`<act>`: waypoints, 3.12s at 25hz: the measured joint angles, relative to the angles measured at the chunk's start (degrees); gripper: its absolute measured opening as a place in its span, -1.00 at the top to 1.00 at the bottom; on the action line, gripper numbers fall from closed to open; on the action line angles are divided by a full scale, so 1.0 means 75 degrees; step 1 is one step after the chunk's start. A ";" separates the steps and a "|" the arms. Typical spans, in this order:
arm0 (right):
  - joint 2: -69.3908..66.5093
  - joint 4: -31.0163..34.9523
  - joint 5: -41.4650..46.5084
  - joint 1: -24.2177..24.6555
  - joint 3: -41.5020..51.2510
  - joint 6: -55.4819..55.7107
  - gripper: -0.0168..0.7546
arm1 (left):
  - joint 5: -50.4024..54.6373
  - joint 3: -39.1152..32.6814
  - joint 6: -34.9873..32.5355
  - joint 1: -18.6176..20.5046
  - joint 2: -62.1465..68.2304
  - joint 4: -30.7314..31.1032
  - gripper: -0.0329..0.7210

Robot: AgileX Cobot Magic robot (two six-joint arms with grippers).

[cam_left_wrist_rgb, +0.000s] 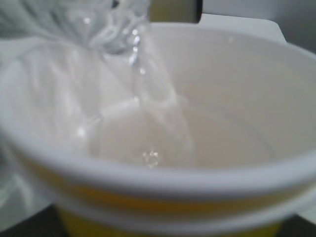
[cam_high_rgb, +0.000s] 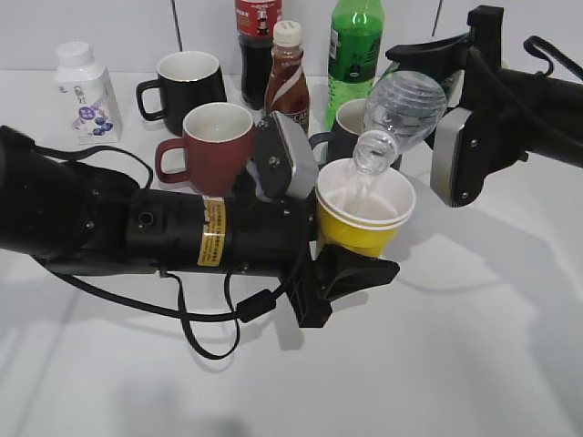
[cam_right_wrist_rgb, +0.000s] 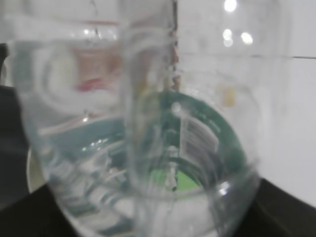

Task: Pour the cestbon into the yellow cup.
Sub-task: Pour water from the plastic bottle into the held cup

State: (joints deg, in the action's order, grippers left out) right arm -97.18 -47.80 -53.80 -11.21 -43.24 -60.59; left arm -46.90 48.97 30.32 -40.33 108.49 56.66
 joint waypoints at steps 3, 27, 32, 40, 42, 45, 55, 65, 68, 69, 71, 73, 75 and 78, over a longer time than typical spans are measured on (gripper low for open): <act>0.0000 0.0000 -0.0007 0.0000 0.0000 -0.0024 -0.21 | 0.0007 0.0000 0.0000 0.0000 0.0000 0.0000 -0.24; 0.0003 0.0299 -0.0110 0.0000 0.0000 -0.0512 -0.21 | 0.0099 0.0000 0.0000 0.0000 0.0000 0.0009 -0.24; 0.0003 0.0347 -0.0154 0.0000 0.0000 -0.0642 -0.21 | 0.0099 0.0000 0.0000 0.0000 0.0000 0.0018 -0.24; 0.0009 0.0347 -0.0294 0.0000 0.0000 -0.0682 -0.21 | 0.0099 0.0000 0.0000 0.0000 0.0000 0.0027 -0.24; 0.0018 0.0347 -0.0300 0.0000 0.0000 -0.0682 -0.21 | 0.0105 0.0000 0.0000 0.0000 0.0000 0.0027 -0.24; 0.0018 0.0347 -0.0300 0.0000 0.0000 -0.0682 -0.21 | 0.0105 0.0000 0.0000 0.0000 0.0000 0.0027 -0.24; 0.0018 0.0342 -0.0308 0.0000 0.0000 0.1372 -0.21 | 0.0105 0.0000 0.0000 0.0000 0.0000 -0.0062 -0.24; 0.0018 -0.0103 -0.0337 0.0000 0.0000 0.5694 -0.21 | -0.0320 0.0000 0.0000 0.0479 -0.0033 -0.0381 -0.24; 0.0018 -0.0024 -0.0542 0.0000 -0.0007 0.6782 -0.21 | -0.0311 -0.0042 0.0000 0.0618 -0.0187 -0.0421 -0.24; 0.0018 0.0073 -0.0639 0.0000 -0.0005 0.7091 -0.21 | -0.0330 -0.0089 0.0000 0.0684 -0.0281 -0.0479 -0.24; 0.0018 0.0336 -0.0696 0.0000 -0.0101 0.7591 -0.21 | -0.0352 -0.0187 0.0000 0.0833 -0.0453 -0.0603 -0.24; 0.0018 0.0635 -0.0667 0.0000 -0.0246 0.8079 -0.21 | -0.0368 -0.0292 0.0000 0.1051 -0.0591 -0.0641 -0.24; 0.0018 0.0900 -0.0628 0.0000 -0.0380 0.8437 -0.21 | -0.0354 -0.0385 0.0000 0.1288 -0.0686 -0.0668 -0.24; 0.0018 0.1271 -0.0596 0.0000 -0.0479 0.8664 -0.21 | -0.0310 -0.0496 0.0000 0.1633 -0.0885 -0.0668 -0.24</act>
State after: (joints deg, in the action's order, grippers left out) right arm -97.05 -38.27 -58.27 -11.21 -46.83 4.39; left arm -49.23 45.24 30.32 -28.09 101.85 51.65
